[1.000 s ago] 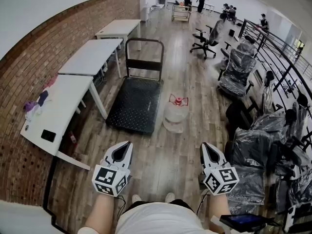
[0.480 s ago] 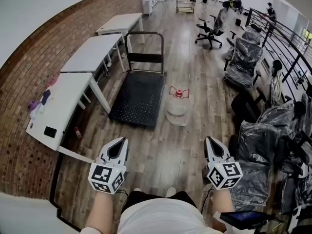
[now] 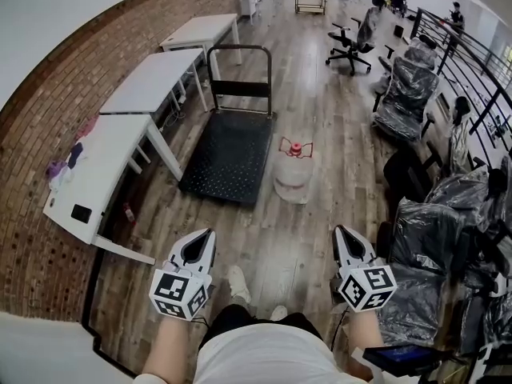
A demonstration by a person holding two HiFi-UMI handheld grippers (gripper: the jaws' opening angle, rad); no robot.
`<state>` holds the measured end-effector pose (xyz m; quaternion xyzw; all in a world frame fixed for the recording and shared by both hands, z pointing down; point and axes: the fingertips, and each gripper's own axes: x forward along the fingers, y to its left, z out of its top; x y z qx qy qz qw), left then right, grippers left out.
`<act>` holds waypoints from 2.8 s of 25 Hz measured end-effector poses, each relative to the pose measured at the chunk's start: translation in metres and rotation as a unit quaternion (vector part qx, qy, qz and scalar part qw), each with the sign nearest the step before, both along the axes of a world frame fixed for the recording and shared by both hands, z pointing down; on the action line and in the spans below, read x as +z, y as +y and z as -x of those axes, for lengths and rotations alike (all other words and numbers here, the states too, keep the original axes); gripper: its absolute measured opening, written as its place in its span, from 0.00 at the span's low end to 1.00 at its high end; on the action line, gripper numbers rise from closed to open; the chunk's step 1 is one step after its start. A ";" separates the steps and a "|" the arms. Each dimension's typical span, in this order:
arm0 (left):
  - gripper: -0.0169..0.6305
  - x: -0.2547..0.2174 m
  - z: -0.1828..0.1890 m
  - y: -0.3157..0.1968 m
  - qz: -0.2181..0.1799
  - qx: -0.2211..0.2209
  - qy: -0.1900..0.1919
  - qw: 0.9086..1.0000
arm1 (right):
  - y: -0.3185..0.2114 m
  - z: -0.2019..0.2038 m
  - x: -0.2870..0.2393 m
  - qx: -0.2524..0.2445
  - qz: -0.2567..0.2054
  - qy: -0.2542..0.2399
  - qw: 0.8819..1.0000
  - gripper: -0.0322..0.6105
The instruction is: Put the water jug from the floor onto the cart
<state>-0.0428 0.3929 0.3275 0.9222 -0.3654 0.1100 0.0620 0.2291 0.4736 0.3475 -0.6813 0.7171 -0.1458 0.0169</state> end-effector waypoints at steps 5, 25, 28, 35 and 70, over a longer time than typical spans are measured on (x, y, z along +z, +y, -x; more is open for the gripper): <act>0.03 0.009 -0.016 -0.027 0.005 0.014 0.012 1.000 | -0.016 -0.014 0.001 0.014 0.009 0.030 0.999 0.05; 0.03 0.038 0.001 -0.227 0.013 0.011 0.013 1.000 | -0.201 0.011 0.002 0.003 0.044 0.094 0.995 0.05; 0.03 0.044 0.009 -0.258 0.021 0.016 0.011 1.000 | -0.229 0.016 0.005 0.010 0.054 0.097 0.994 0.05; 0.03 0.052 0.021 -0.316 0.031 0.032 0.010 0.999 | -0.282 0.033 0.008 0.023 0.062 0.095 0.993 0.05; 0.02 0.067 -0.136 -0.479 0.061 -0.015 -0.042 0.997 | -0.496 -0.128 0.086 -0.046 0.103 0.018 0.993 0.05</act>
